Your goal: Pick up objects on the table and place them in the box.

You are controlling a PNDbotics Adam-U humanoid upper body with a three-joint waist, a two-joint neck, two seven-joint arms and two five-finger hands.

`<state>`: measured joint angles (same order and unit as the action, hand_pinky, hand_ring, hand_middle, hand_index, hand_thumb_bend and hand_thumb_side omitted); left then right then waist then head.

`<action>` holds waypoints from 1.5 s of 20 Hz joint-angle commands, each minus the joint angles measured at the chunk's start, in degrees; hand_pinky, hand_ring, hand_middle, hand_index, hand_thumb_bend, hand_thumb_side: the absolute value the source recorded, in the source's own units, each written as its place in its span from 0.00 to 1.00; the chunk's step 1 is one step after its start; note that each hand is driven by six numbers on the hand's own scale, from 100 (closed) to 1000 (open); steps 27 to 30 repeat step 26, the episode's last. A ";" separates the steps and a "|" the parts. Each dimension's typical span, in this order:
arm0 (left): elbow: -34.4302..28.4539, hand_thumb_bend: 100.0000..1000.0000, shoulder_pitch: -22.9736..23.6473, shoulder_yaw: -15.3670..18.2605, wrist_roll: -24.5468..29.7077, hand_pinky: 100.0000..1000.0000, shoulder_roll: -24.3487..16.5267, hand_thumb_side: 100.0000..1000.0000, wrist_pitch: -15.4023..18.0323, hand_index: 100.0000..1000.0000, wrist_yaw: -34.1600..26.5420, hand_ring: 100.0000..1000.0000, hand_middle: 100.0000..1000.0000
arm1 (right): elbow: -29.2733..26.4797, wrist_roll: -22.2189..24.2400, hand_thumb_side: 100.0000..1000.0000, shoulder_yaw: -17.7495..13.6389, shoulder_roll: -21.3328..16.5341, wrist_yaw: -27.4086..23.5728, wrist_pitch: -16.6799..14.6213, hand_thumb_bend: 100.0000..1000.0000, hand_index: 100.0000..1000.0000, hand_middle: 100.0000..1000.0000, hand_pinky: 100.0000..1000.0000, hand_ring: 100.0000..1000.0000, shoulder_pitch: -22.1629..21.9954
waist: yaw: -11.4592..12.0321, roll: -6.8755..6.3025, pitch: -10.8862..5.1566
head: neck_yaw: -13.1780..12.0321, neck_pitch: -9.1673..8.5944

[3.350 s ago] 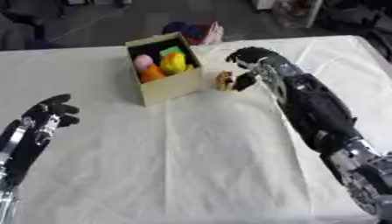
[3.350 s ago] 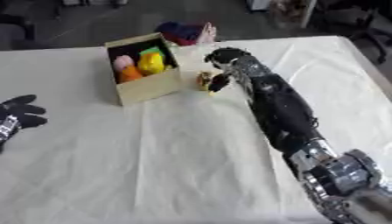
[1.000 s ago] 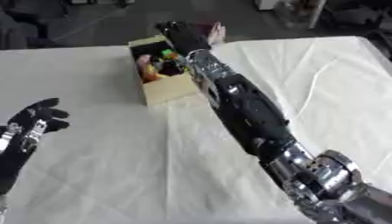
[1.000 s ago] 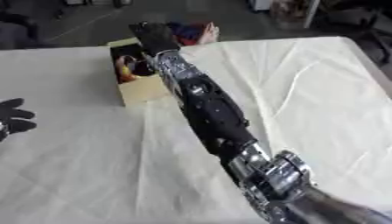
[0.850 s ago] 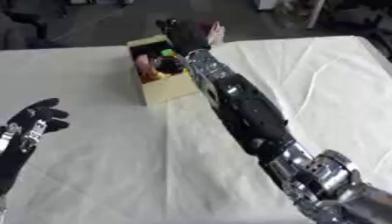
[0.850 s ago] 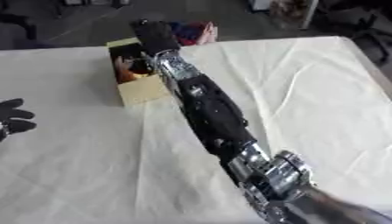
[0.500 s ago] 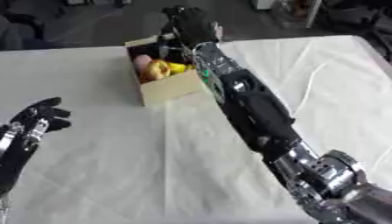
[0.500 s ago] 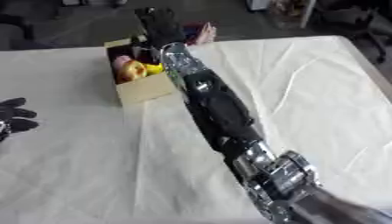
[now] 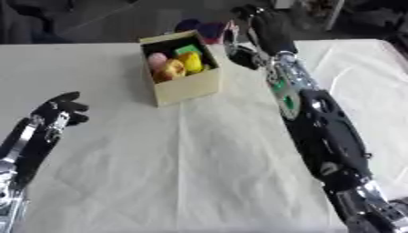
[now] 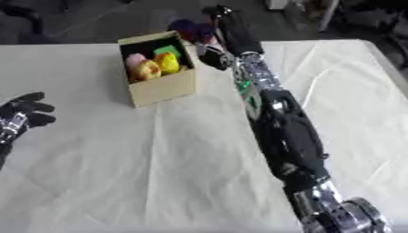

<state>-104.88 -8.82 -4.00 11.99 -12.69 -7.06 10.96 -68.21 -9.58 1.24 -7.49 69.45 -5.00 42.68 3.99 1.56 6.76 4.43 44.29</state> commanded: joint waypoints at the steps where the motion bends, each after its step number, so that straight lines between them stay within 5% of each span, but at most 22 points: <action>1: -0.56 0.00 -0.24 0.73 -1.06 0.81 -1.50 0.84 0.45 0.89 0.45 0.69 0.67 | -10.21 -1.26 0.14 0.42 -2.60 -9.83 -3.79 0.00 0.75 0.59 0.78 0.57 -9.29 | -0.04 0.98 -0.10 | -1.95 -0.18; 5: -0.12 0.00 0.07 0.62 -1.91 0.81 -1.40 0.84 0.44 0.87 0.61 0.68 0.67 | -23.40 3.03 0.16 1.84 -6.33 -44.91 -1.97 0.00 0.74 0.58 0.77 0.55 -22.92 | -0.27 1.30 0.00 | -3.80 -0.18; 8: -0.06 0.00 0.09 0.57 -1.88 0.81 -1.55 0.84 0.79 0.86 0.93 0.68 0.67 | -27.53 4.42 0.20 -0.01 -6.22 -56.85 -0.25 0.00 0.75 0.56 0.77 0.54 -28.42 | -0.40 1.27 0.36 | -4.19 -0.18; 18: 0.44 0.00 0.48 0.70 -2.31 0.81 -1.30 0.84 0.73 0.85 -0.14 0.68 0.66 | -30.03 2.61 0.33 -0.72 -5.29 -61.45 1.34 0.00 0.71 0.52 0.76 0.51 -34.79 | -0.51 0.96 0.77 | -5.06 -0.18; 22: 0.64 0.00 0.54 0.60 -2.45 0.81 -1.23 0.83 0.56 0.85 -0.86 0.68 0.66 | -30.12 2.38 0.23 -0.40 -4.87 -61.67 1.52 0.00 0.68 0.51 0.75 0.50 -35.38 | -0.67 0.75 0.82 | -5.03 -0.18; 30: 0.64 0.00 0.67 0.64 -2.74 0.81 -1.10 0.82 0.47 0.84 -1.22 0.67 0.65 | -30.32 2.46 0.21 -0.25 -4.31 -62.68 1.46 0.00 0.69 0.51 0.75 0.50 -35.73 | -0.71 0.56 0.77 | -5.12 -0.18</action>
